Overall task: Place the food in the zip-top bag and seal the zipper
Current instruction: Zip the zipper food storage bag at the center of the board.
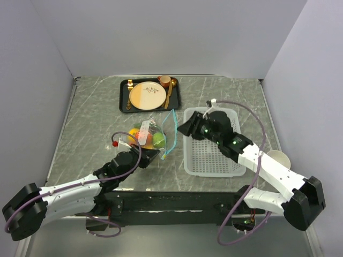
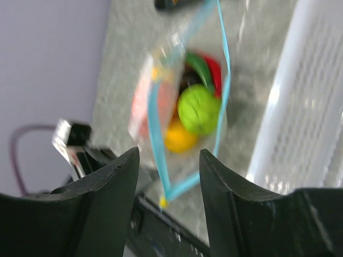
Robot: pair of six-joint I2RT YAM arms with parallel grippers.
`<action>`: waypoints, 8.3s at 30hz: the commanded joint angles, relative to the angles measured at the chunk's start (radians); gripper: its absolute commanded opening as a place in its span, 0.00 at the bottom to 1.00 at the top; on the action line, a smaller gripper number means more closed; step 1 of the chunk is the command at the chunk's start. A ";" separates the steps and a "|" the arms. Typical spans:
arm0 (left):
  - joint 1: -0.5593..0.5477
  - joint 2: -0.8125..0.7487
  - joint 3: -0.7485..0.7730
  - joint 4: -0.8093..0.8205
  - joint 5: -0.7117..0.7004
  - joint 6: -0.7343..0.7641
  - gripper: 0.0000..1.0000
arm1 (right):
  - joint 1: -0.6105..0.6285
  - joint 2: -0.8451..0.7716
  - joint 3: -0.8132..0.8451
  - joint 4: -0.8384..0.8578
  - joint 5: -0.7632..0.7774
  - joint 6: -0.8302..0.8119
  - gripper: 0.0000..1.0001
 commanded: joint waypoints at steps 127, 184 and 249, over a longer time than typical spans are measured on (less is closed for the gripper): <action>-0.005 -0.082 -0.130 0.069 0.110 0.033 0.01 | 0.199 0.154 -0.044 0.141 -0.030 0.154 0.10; -0.004 -0.020 -0.134 0.325 0.029 -0.023 0.27 | 0.236 0.171 -0.161 0.268 -0.108 0.310 0.08; -0.002 0.027 -0.171 0.314 0.213 0.094 0.01 | 0.155 0.156 -0.003 0.054 0.074 0.144 0.17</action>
